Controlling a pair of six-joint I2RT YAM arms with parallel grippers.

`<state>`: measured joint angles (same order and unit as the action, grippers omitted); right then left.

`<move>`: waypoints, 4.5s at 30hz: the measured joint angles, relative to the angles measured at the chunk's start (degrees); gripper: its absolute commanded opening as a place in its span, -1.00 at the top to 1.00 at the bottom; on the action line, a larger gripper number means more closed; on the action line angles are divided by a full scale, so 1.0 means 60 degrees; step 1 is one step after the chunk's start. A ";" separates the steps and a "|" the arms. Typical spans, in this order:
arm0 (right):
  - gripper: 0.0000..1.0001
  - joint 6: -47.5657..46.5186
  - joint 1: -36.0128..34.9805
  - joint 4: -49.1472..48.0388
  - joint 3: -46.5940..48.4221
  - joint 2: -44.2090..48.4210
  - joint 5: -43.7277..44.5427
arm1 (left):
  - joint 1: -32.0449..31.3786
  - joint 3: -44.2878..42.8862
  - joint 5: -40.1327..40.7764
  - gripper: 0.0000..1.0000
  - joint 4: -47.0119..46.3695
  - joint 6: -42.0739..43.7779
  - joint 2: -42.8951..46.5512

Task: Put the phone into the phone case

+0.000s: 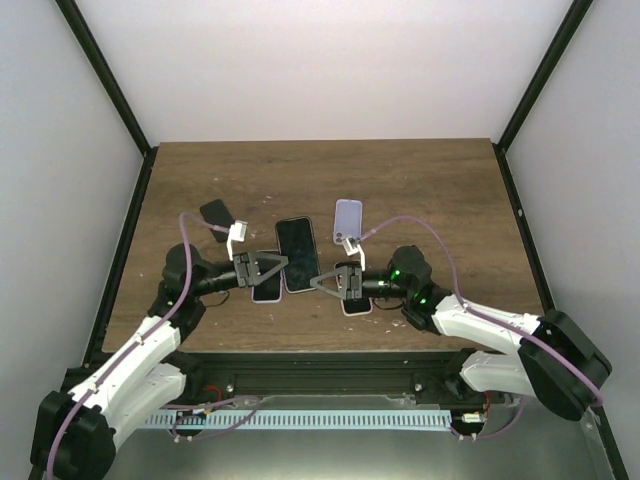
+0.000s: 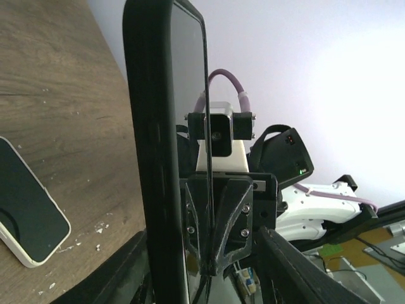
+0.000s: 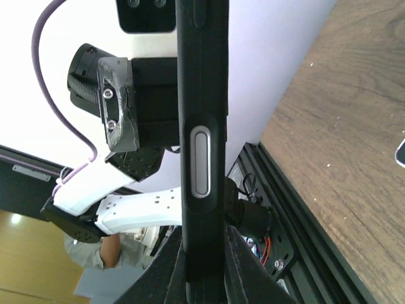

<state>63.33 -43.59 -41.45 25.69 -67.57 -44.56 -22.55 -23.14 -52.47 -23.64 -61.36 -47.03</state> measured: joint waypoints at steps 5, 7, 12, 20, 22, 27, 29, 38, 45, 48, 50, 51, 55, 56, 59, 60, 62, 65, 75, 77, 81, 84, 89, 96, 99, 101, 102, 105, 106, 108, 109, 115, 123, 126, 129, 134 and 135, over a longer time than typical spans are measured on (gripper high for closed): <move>0.99 -0.0051 -0.0025 0.0342 0.0080 0.0000 0.0543 | 0.0000 0.0222 0.0127 0.14 0.0062 -0.0040 0.0029; 0.99 -0.0087 -0.0025 0.0535 0.0168 -0.0007 0.0794 | 0.0000 0.0339 0.0120 0.25 0.0149 -0.0069 0.0029; 0.99 -0.0127 -0.0018 0.0688 0.0455 -0.0178 0.1115 | 0.0011 0.0437 0.0131 0.43 0.0368 -0.0091 0.0022; 0.99 -0.0117 -0.0018 0.0780 0.0481 -0.0364 0.1319 | 0.0011 0.0433 0.0062 0.65 0.0827 0.0080 -0.0262; 0.99 -0.0124 -0.0018 0.0801 0.0481 -0.0364 0.1344 | 0.0011 0.0433 0.0055 0.84 0.0878 0.0120 -0.0331; 0.99 -0.0087 -0.0007 0.0841 0.0481 -0.0474 0.1381 | 0.0036 0.0426 0.0106 1.00 0.1024 0.0357 -0.0361; 0.99 -0.0102 -0.0007 0.0882 0.0481 -0.0521 0.1395 | 0.0036 0.0375 0.0149 1.00 0.1304 0.0539 -0.0364; 0.99 -0.0608 -0.0029 0.1508 0.0572 -0.0525 0.1632 | 0.0004 -0.0149 0.0288 -0.02 0.2728 0.1311 -0.0550; 0.99 -0.1628 0.0823 0.3781 0.0601 0.0251 0.2095 | 0.0000 -0.0918 0.0652 -1.00 0.4047 0.2113 -0.0554; 0.99 -0.2113 0.1650 0.4736 0.0455 0.1013 0.2146 | 0.0000 -0.1290 0.0969 -1.00 0.4725 0.2612 -0.0554; 0.99 -0.2488 0.2259 0.5482 0.0441 0.1355 0.2127 | 0.0000 -0.1526 0.1246 -1.00 0.5257 0.2973 -0.0557; 0.99 -0.2685 0.2579 0.5854 0.0441 0.1443 0.2109 | 0.0000 -0.1676 0.1402 -1.00 0.5581 0.3158 -0.0576; 0.99 -0.3457 0.3891 0.7315 0.0441 0.1432 0.2007 | 0.0000 -0.2167 0.1982 -1.00 0.6539 0.3836 -0.0714; 0.99 -0.3639 0.4222 0.7661 0.0437 0.1373 0.2000 | 0.0000 -0.2262 0.2167 -1.00 0.6761 0.4003 -0.0761; 0.99 -0.3989 0.4885 0.8349 0.0419 0.1239 0.2018 | 0.0000 -0.2492 0.2776 -1.00 0.7464 0.4397 -0.0962; 0.99 -0.4069 0.5016 0.8480 0.0408 0.1180 0.2044 | 0.0000 -0.2546 0.2958 -1.00 0.7654 0.4503 -0.1024; 0.99 -0.4233 0.5206 0.8674 0.0393 0.0980 0.2080 | 0.0000 -0.2630 0.3381 -1.00 0.8014 0.4666 -0.1155; 0.99 -0.4452 0.5257 0.8757 0.0324 0.0488 0.2065 | 0.0000 -0.2779 0.4156 -1.00 0.8491 0.4809 -0.1402; 0.50 -0.4455 0.5370 0.8178 -0.0379 -0.0175 0.2160 | 0.0277 -0.3982 0.7934 -1.00 0.9803 0.5023 -0.2641; 0.34 -0.4452 0.5370 0.8153 -0.0379 -0.0168 0.2226 | 0.0525 -0.4258 0.8324 -1.00 0.9905 0.5053 -0.2965; 0.07 -0.4488 0.5370 0.8320 -0.0361 -0.0098 0.2612 | 0.1151 -0.5107 0.8819 -1.00 1.0065 0.5264 -0.3996; -0.20 -0.4448 0.5370 0.8579 -0.0317 -0.0040 0.2816 | 0.1701 -0.5752 0.8976 -0.99 1.0040 0.5424 -0.4881; -0.61 -0.4535 0.5370 0.9078 -0.0055 0.0259 0.3209 | 0.2481 -0.6776 0.9180 -0.93 0.9883 0.5650 -0.6411; -0.81 -0.4798 0.5370 0.9475 0.0987 0.0404 0.3767 | 0.2911 -0.7843 0.9391 -0.82 0.9544 0.5796 -0.8204; -0.81 -0.4892 0.5370 0.9541 0.1351 0.0379 0.3909 | 0.2976 -0.8302 0.9573 -0.74 0.9446 0.5796 -0.9023; -0.81 -0.4918 0.5370 0.9559 0.1526 0.0346 0.3931 | 0.3020 -0.8539 0.9686 -0.70 0.9351 0.5778 -0.9511; -0.81 -0.4918 0.5370 0.9559 0.1577 0.0331 0.3927 | 0.3053 -0.8652 0.9715 -0.69 0.9326 0.5770 -0.9741; -0.82 -0.4947 0.5370 0.9595 0.1683 0.0291 0.3931 | 0.3268 -0.8936 0.9653 -0.71 0.9245 0.5763 -1.0397; -0.83 -0.4958 0.5370 0.9606 0.1698 0.0291 0.3927 | 0.3370 -0.9052 0.9592 -0.73 0.9245 0.5767 -1.0612; -0.84 -0.4991 0.5370 0.9617 0.1701 0.0291 0.3931 | 0.3541 -0.9235 0.9482 -0.76 0.9242 0.5781 -1.0928; -0.84 -0.4998 0.5370 0.9624 0.1701 0.0291 0.3931 | 0.3606 -0.9286 0.9446 -0.77 0.9224 0.5796 -1.1030; -0.84 -0.5009 0.5351 0.9617 0.1705 0.0284 0.3923 | 0.3672 -0.9712 0.9216 -0.73 0.9249 0.5880 -1.1449; -0.84 -0.4983 0.5074 0.9581 0.1840 0.0251 0.3931 | 0.3672 -0.9949 0.8910 -0.68 0.9071 0.5938 -1.1912; -0.83 -0.4980 0.4951 0.9533 0.1840 0.0160 0.3931 | 0.3672 -1.0036 0.8939 -0.59 0.9071 0.5938 -1.1981; -0.81 -0.4976 0.4856 0.9468 0.1872 -0.0135 0.3942 | 0.3672 -1.0094 0.8950 -0.51 0.9052 0.5989 -1.2032; -0.82 -0.4972 0.4754 0.9369 0.2368 -0.0849 0.4051 | 0.3672 -1.0276 0.9027 -0.43 0.9235 0.6036 -1.2142; -0.82 -0.4976 0.4739 0.9307 0.2554 -0.1020 0.4102 | 0.3672 -1.0357 0.9049 -0.43 0.9300 0.6051 -1.2189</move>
<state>33.47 -15.16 14.39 41.01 -73.69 -19.94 -0.51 -85.27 1.83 32.16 -25.06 -120.16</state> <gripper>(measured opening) 0.906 0.720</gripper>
